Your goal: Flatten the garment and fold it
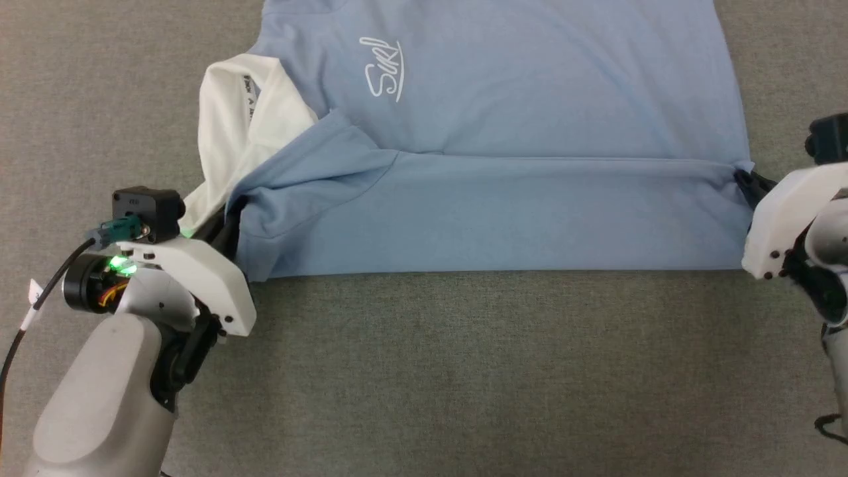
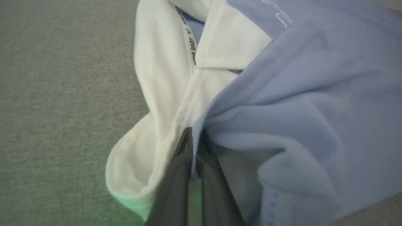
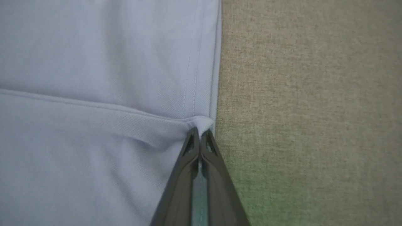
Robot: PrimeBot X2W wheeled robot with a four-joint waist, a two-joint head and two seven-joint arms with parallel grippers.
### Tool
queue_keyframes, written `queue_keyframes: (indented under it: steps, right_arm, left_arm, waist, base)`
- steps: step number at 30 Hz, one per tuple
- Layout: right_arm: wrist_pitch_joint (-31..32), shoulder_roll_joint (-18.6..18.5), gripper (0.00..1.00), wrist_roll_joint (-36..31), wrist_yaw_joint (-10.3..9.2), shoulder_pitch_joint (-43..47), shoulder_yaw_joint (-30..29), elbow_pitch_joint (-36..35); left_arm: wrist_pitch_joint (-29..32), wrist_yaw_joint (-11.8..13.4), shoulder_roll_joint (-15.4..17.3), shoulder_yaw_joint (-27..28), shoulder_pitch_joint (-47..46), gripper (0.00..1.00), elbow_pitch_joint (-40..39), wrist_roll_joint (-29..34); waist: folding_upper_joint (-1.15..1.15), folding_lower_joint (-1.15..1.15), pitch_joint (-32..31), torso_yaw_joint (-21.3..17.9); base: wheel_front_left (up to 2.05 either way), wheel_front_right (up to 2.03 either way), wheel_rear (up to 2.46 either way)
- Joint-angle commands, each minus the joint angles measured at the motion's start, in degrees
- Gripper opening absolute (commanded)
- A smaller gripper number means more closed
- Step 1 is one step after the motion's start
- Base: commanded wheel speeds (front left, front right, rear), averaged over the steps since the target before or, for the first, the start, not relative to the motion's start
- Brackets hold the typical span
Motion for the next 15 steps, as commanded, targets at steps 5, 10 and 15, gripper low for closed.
queue_keyframes:
  steps: [5, 10, 15]
  right_arm:
    - [8.14, 0.71, 0.89, 2.52, -0.11, -1.04, -2.22, 1.83]
    - [5.74, 3.45, 1.0, 1.87, -0.11, 1.66, -6.76, -0.97]
    - [-3.7, 6.97, 1.0, 2.02, -0.11, 7.52, -9.74, -6.4]
  left_arm:
    - [1.63, 0.6, -1.49, -0.74, 1.96, 1.0, 0.17, -1.77]
    - [-8.74, 3.41, -3.96, 1.96, 4.56, 1.0, -2.04, -0.82]
    - [-18.64, 6.55, -6.34, 3.97, 9.69, 1.0, -4.69, 0.56]
  waist:
    - [0.0, 0.0, -1.74, 0.91]
    - [0.0, 0.0, -4.99, 1.66]
    - [0.0, 0.0, -8.63, 2.02]
  base:
    - [0.0, 0.0, 0.0]
    - [0.0, 0.0, 0.0]
    - [0.0, 0.0, 0.0]
